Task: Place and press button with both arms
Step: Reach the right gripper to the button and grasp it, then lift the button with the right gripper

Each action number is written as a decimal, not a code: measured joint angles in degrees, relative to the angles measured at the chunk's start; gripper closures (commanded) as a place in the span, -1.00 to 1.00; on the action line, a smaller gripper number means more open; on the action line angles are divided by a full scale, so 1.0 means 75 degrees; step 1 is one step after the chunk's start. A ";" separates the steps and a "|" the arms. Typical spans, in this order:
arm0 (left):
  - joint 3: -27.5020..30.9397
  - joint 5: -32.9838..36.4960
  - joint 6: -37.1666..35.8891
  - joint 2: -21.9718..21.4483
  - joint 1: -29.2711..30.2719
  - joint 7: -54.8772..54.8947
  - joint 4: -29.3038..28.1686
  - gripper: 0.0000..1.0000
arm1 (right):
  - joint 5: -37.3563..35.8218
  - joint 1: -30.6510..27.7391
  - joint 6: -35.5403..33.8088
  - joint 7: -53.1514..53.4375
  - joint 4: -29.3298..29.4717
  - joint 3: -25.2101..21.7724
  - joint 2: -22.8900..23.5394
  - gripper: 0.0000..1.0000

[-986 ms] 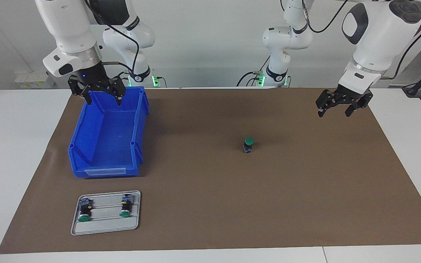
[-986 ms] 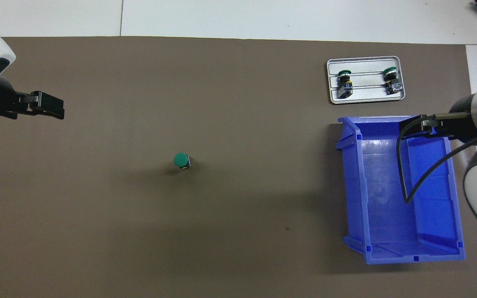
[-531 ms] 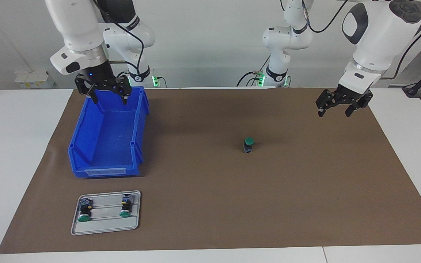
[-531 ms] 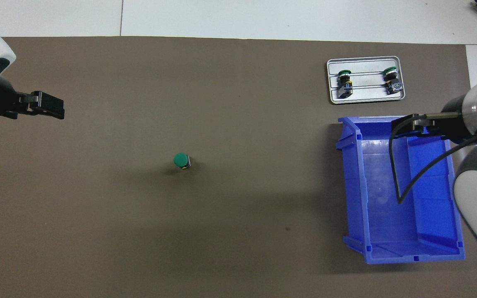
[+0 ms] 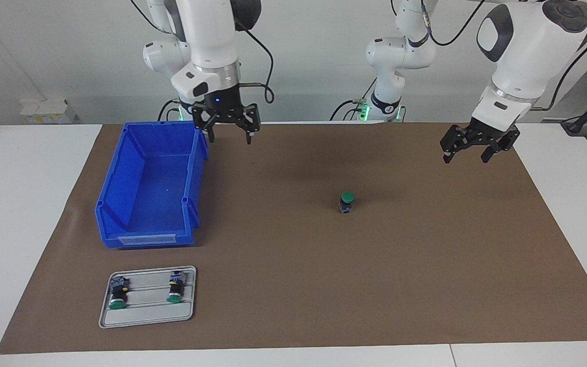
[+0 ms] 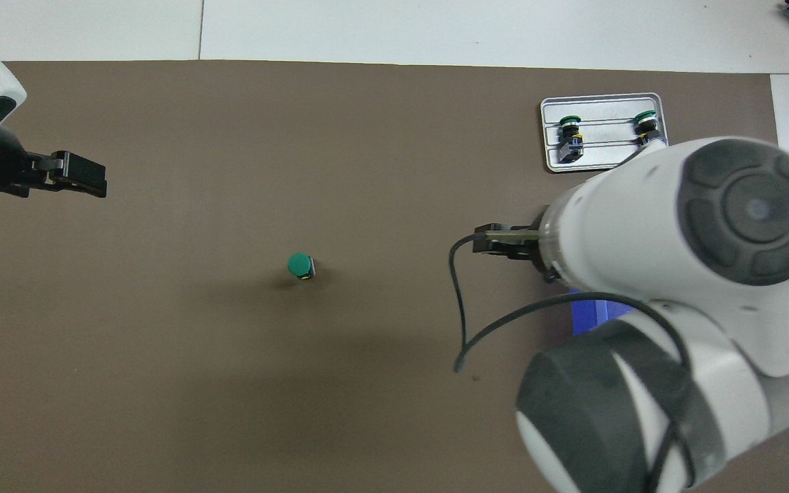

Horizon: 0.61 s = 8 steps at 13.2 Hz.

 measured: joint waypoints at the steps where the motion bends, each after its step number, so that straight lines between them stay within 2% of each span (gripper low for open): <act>1: 0.0000 0.0000 0.0000 0.0000 0.0000 0.0000 0.0000 -1.00 | -0.0058 0.0322 0.0268 0.0510 -0.0003 0.0004 0.0216 -0.93; 4: 0.0000 0.0000 0.0000 0.0000 0.0000 0.0000 -0.0001 -1.00 | -0.0502 0.1206 0.0907 0.2043 0.0297 0.0005 0.1186 -0.93; 8: 0.0000 0.0000 0.0000 0.0000 0.0000 0.0000 -0.0002 -1.00 | -0.0752 0.2013 0.1435 0.3295 0.1025 -0.0011 0.2564 -0.93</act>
